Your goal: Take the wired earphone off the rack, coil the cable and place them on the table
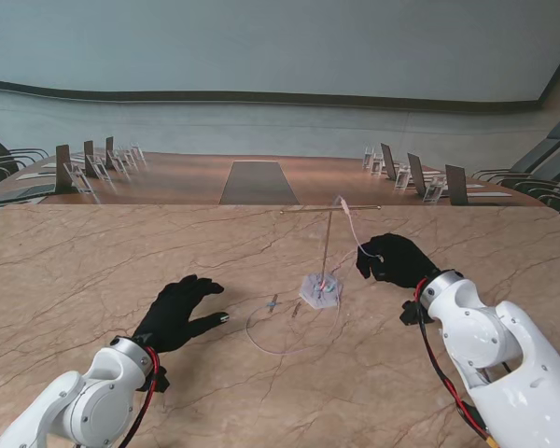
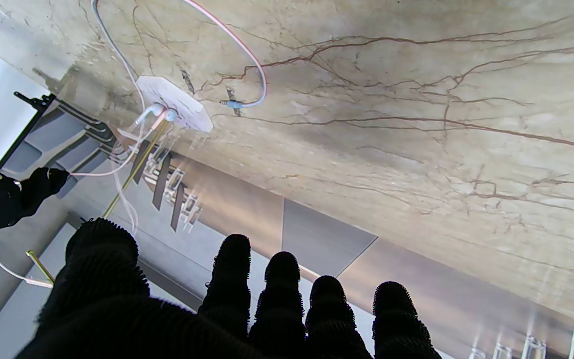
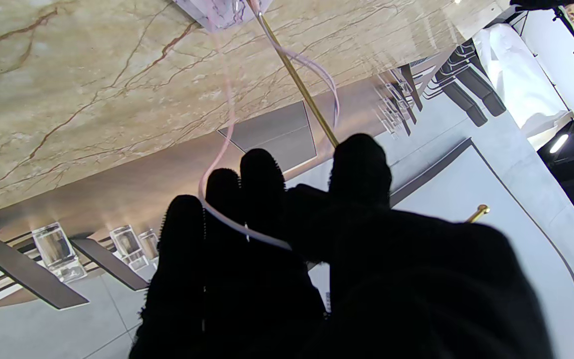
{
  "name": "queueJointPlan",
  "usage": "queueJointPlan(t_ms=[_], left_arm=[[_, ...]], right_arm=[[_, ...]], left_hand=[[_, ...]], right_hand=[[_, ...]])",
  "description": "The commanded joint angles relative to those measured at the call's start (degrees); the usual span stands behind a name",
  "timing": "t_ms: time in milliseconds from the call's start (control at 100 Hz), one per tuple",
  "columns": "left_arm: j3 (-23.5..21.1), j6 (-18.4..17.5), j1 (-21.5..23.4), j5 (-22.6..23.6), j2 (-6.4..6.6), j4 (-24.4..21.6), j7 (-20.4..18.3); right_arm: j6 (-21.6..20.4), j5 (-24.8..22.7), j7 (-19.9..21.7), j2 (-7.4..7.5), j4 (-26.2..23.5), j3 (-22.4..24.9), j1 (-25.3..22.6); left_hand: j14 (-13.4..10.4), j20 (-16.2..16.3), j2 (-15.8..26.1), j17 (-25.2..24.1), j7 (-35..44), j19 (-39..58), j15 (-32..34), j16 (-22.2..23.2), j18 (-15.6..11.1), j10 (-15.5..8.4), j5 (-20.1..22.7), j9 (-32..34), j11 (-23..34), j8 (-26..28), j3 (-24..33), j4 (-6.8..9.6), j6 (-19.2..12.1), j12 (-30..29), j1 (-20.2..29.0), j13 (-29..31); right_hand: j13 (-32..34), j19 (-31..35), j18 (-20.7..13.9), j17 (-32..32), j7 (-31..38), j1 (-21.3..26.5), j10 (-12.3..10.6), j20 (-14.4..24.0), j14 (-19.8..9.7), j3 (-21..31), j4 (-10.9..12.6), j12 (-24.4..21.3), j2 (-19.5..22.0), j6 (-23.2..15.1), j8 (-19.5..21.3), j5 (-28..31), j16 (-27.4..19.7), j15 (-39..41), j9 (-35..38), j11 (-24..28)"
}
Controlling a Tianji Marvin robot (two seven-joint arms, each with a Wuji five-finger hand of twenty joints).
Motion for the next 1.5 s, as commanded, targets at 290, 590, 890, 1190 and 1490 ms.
queueJointPlan(t_ms=[290, 590, 890, 1190, 1490], left_arm=[[1.0, -1.0, -1.5, -1.2, 0.06, -0.2, -1.4], [2.5, -2.1, -3.3, -2.7, 0.29, 0.0, -3.2], [5.2, -2.8, -5.9, -4.7, 0.39, 0.0, -4.4], [8.4, -2.4, -9.4, -7.3, 0.51, -0.2, -6.5], [13.1, -1.4, -14.1, -10.0, 0.16, 1.4, -6.7]], right_arm=[[-1.4, 0.1, 0.6, -0.19, -1.4, -0.6, -1.3], [-0.7, -1.3, 2.2, 0.18, -4.6, -0.1, -4.0], [0.1, -2.6, 3.2, 0.44, -6.8, 0.3, -6.5], [0.6, -3.0, 4.1, 0.64, -7.4, -0.1, -7.7], [0.9, -2.7, 5.6, 0.91, -7.8, -1.2, -8.1]], left_hand=[[-1.3, 0.0, 3.0, -0.4, -1.3, -0.7, -0.5, 0.4, -0.9, -0.8, 1.1, -1.1, 0.0, 0.3, 0.0, 0.38, -0.4, 0.4, 0.3, -2.0], [-0.8, 0.5, 2.9, -0.4, -1.4, -0.3, -0.1, 0.9, -0.6, -0.5, 0.9, -0.7, 0.0, 0.3, 0.0, 0.39, -0.6, 0.6, 0.3, -2.0], [1.0, 2.8, 2.9, -0.8, -1.1, 1.2, 2.1, 3.1, 0.0, 0.9, 1.3, 1.8, 0.5, 0.5, 0.0, 0.4, -0.6, 1.9, 0.5, -1.2], [4.1, 8.0, 2.9, -1.6, -1.0, 3.3, 5.4, 5.0, 0.9, 2.4, 1.9, 4.4, 0.7, 0.9, 0.0, 0.38, -0.3, 3.9, 0.9, 1.1], [9.0, 18.1, 4.5, 1.6, 1.5, 9.3, 15.9, 15.6, 2.4, 6.3, 1.2, 6.5, 6.7, 4.1, -0.4, -0.17, 0.6, 14.7, 3.9, 3.8]], right_hand=[[5.7, 5.7, 2.5, 2.4, 5.8, 4.7, 6.3, 3.2, 1.8, 5.9, -3.8, 1.2, -6.0, -1.6, 9.7, 4.7, 5.7, 8.5, 2.8, 9.5], [9.1, 11.9, 5.7, 4.4, 5.9, 5.3, 8.2, 6.4, 5.2, 7.3, -4.5, 2.5, -8.3, -2.3, 10.8, 4.2, 8.8, 15.3, 4.0, 15.3], [11.0, 18.1, 8.3, 4.5, 6.1, 5.4, 9.9, 10.3, 8.4, 8.4, -4.3, 6.8, -9.6, -3.1, 10.1, 2.7, 9.5, 22.3, 4.8, 18.9], [11.4, 19.5, 8.4, 4.4, 6.4, 5.3, 10.0, 11.6, 9.0, 8.9, -3.9, 7.2, -10.1, -3.7, 9.6, 2.2, 9.2, 24.2, 5.3, 19.4], [11.6, 19.9, 8.4, 4.4, 6.5, 5.2, 10.1, 12.0, 9.3, 9.0, -3.8, 7.3, -10.2, -3.7, 9.3, 2.1, 9.1, 24.9, 5.4, 19.7]])
